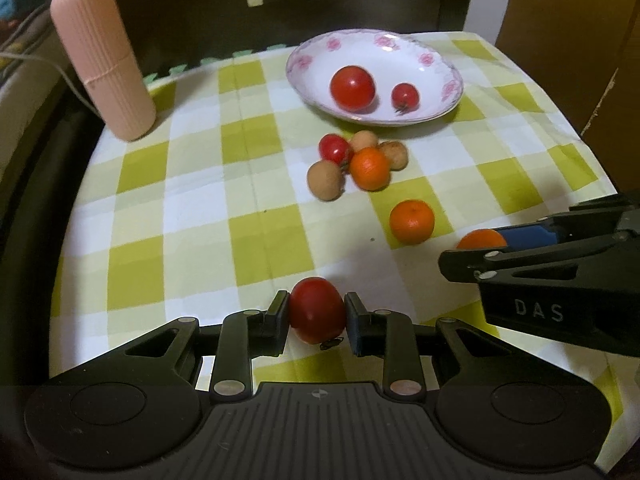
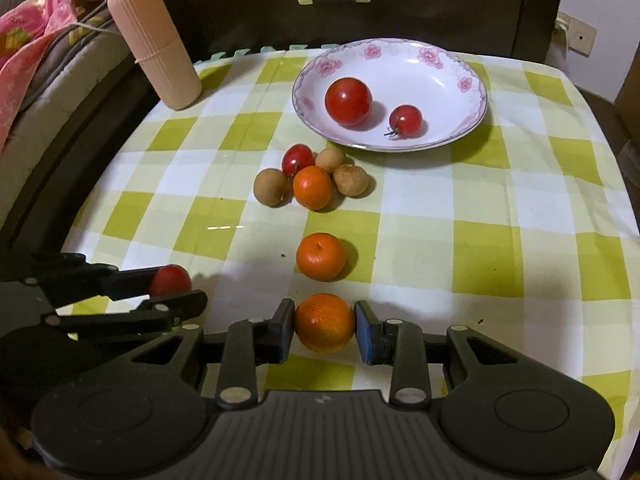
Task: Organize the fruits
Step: 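Carry the red tomato with the left gripper while the right gripper carries the tangerine toward the bowl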
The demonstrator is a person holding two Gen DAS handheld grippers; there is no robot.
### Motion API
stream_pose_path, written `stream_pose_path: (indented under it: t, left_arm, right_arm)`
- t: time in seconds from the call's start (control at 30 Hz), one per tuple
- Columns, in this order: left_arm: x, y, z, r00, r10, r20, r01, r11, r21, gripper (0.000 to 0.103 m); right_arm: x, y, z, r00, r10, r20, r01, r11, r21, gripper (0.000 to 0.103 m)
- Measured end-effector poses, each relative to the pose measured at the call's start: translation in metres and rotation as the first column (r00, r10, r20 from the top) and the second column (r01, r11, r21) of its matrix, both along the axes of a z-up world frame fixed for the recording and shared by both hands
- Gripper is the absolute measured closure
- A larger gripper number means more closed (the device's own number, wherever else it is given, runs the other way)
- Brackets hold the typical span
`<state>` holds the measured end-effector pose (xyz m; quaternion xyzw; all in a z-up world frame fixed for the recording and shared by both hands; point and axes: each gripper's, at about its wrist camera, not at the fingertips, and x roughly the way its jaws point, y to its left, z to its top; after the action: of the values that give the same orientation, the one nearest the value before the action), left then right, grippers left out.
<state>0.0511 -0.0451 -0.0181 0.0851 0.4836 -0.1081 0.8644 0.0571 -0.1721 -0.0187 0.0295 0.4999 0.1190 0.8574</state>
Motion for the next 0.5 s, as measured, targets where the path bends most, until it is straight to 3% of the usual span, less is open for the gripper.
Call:
stream_pose_path:
  t: [0.5]
  left_arm:
    - [0.004,-0.012,0.007,0.998,-0.037,0.058,0.035,0.999,0.038,0.067]
  right_arm:
    - [0.004,-0.001,0.013,0.999,-0.014,0.038,0.013,1.0,0.021,0.072]
